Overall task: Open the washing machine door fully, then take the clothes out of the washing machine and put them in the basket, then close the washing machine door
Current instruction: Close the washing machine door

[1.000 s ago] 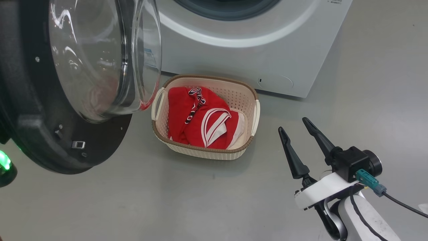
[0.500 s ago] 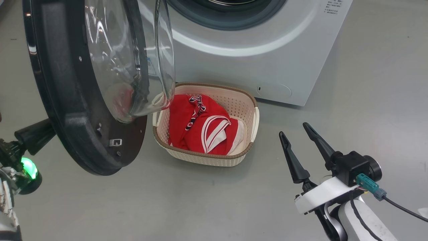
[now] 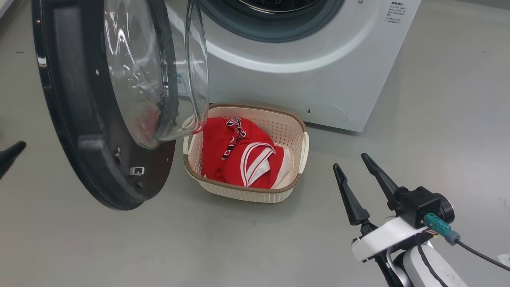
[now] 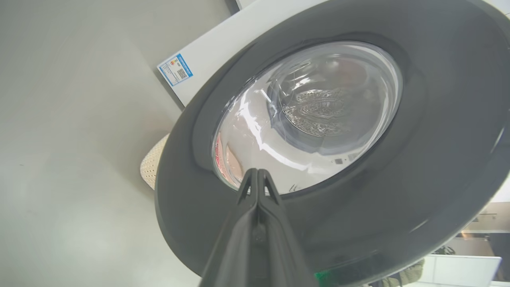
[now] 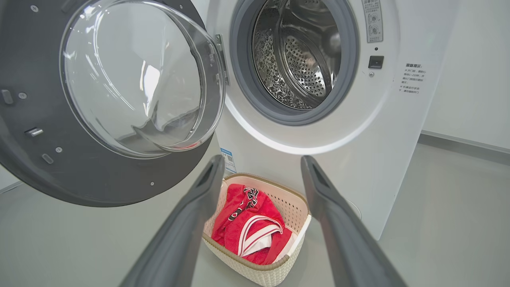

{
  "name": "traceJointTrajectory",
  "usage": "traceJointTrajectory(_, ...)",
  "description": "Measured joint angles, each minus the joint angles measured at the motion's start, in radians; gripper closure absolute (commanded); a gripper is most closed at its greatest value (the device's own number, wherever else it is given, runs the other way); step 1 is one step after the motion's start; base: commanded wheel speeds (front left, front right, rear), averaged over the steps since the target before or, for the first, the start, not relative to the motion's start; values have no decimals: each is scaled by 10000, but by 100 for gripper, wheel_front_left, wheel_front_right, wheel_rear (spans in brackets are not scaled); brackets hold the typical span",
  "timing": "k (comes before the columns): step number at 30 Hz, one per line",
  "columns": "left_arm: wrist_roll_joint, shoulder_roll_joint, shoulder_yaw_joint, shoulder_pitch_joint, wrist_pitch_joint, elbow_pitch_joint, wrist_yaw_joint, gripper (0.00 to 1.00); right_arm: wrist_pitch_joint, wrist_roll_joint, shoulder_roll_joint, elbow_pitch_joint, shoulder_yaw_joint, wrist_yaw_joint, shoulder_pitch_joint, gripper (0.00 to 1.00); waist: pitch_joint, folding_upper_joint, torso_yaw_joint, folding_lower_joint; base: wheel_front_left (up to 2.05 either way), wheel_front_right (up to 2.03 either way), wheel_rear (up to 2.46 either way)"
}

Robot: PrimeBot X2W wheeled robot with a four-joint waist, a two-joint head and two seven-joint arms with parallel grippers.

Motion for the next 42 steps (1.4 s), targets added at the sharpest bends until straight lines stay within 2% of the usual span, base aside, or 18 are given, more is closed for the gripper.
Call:
traceJointTrajectory(5, 1296, 481, -639, 613, -1446, -2023, 0, 100, -75, 84, 29, 15, -25, -2, 155, 0, -114, 0, 51, 0, 0, 0, 0)
traceJointTrajectory(10, 2489, 993, -1802, 1650, -2731, -3845, 0, 100, -77, 84, 67, 6, 10, -2, 154, 0, -114, 0, 80, 0, 0, 0, 0)
traceJointTrajectory(12, 3206, 1158, -2382, 2315, -3714, -4441, -2, 100, -79, 84, 67, 8, 23, 0, 154, 0, -108, 0, 94, 0, 0, 0, 0)
traceJointTrajectory(16, 3877, 1352, -2740, 3064, -5089, -4801, -2, 100, -84, 84, 69, 12, 48, 0, 154, 0, -117, 0, 105, 0, 0, 0, 0)
traceJointTrajectory(24, 4558, 1319, -3248, 4119, -7421, -4989, -2, 100, -86, 84, 81, 86, 117, 2, 156, 0, -171, 0, 81, 0, 0, 0, 0)
traceJointTrajectory(31, 5231, 1329, -3582, 4797, -9191, -4936, -8, 100, -88, 94, 117, 150, 190, 12, 157, 0, -233, 0, 14, 0, 0, 0, 0)
traceJointTrajectory(37, 5450, 1321, -3795, 5148, -10257, -4694, -10, 100, -105, 98, 121, 163, 192, 13, 165, 0, -277, -1, -54, 0, 0, 0, 0)
traceJointTrajectory(39, 5545, 1325, -3871, 5218, -10562, -4589, -10, 39, -117, 98, 123, 167, 194, 13, 174, 0, -277, 0, -65, 0, 0, 0, 0)
traceJointTrajectory(40, 5574, 1329, -3933, 5251, -10667, -4546, -10, 0, -117, 98, 123, 171, 194, 13, 175, 0, -275, 0, -67, 0, 0, 0, 0)
traceJointTrajectory(42, 5576, 1333, -4080, 5295, -10834, -4443, -10, 0, -117, 98, 123, 174, 196, 13, 176, 0, -268, 0, -73, 0, 0, 0, 0)
